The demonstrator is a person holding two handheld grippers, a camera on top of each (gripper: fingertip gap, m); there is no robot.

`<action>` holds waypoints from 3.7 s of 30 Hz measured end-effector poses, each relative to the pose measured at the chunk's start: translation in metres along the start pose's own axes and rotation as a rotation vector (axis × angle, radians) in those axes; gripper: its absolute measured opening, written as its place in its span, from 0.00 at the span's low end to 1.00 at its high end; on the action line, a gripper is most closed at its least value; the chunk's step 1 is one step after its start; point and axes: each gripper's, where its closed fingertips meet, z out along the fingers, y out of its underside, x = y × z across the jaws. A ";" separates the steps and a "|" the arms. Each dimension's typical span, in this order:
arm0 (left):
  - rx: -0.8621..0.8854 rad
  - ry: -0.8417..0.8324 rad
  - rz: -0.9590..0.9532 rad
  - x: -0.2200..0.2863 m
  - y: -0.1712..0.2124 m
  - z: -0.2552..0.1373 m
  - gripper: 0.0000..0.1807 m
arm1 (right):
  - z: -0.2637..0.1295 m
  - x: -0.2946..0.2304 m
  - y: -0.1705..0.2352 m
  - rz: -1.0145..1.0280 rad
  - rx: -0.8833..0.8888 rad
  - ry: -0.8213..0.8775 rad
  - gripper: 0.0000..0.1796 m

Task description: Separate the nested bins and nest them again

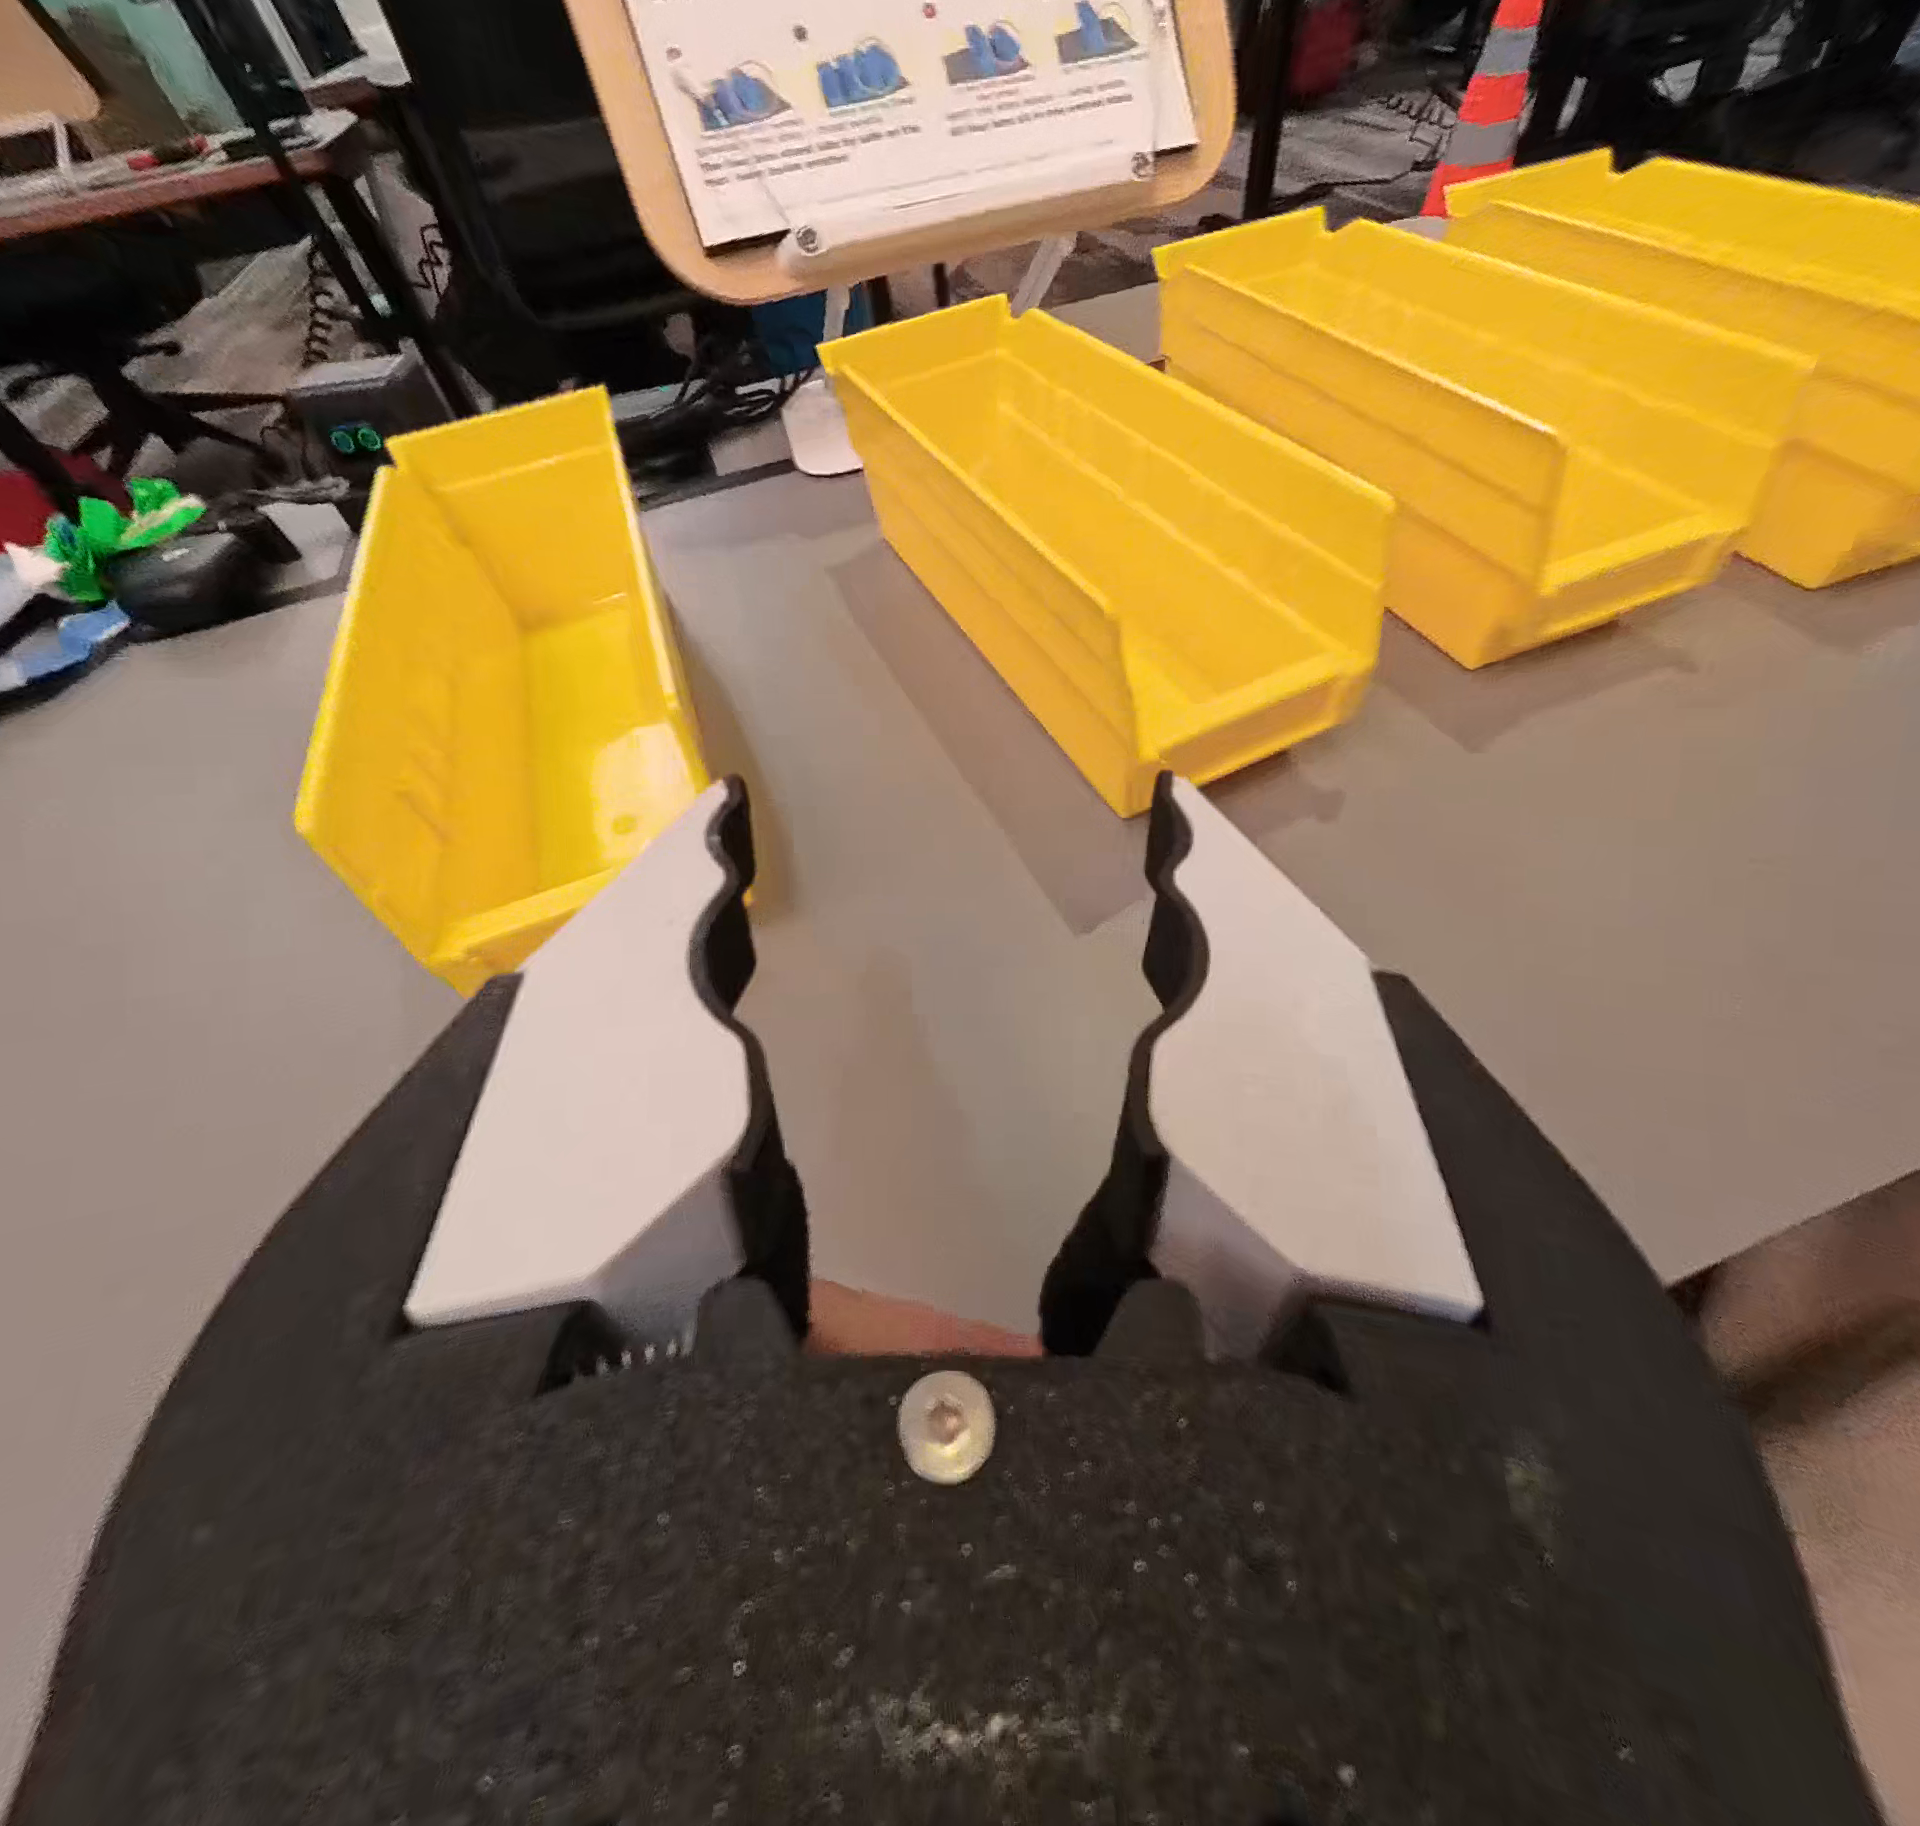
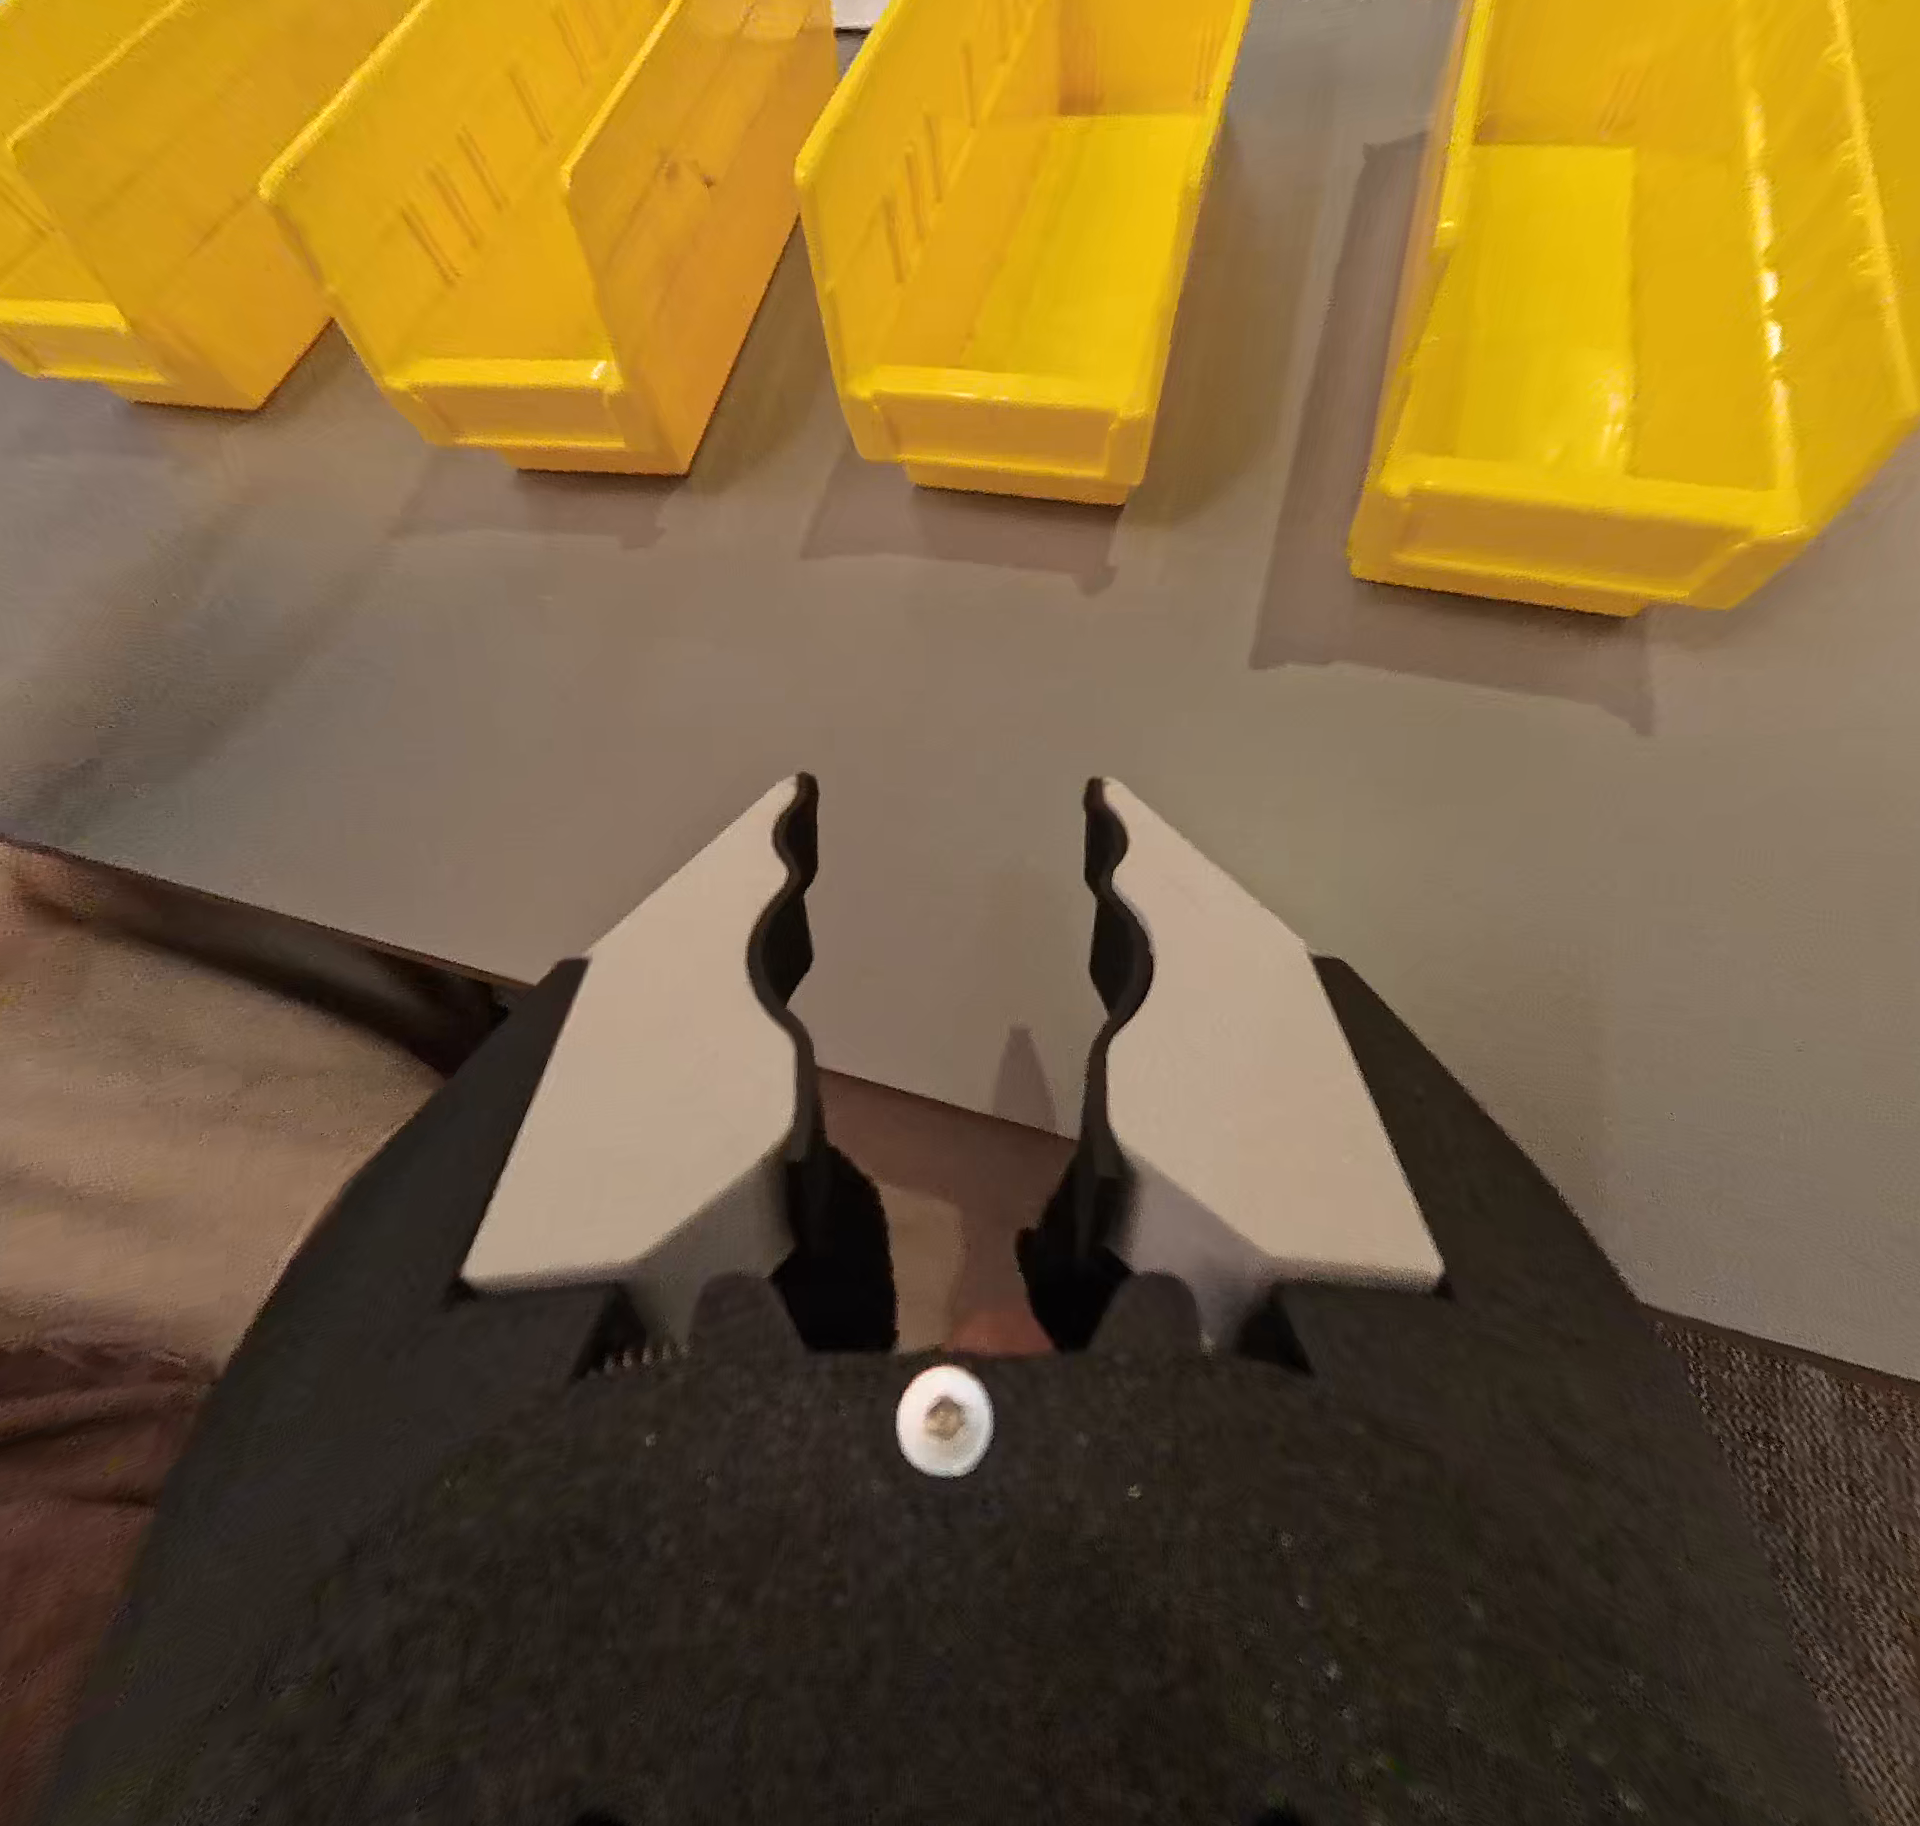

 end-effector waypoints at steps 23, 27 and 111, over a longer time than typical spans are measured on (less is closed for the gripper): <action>-0.108 0.250 -0.125 0.041 0.024 -0.025 0.19 | 0.027 -0.012 -0.029 -0.066 0.071 -0.033 0.27; -0.117 0.252 -0.076 0.046 0.025 -0.020 0.18 | 0.026 -0.008 -0.025 -0.071 0.065 -0.009 0.27; -0.215 0.276 -0.149 0.047 0.049 -0.043 0.12 | 0.170 -0.105 -0.164 0.285 0.149 0.071 0.02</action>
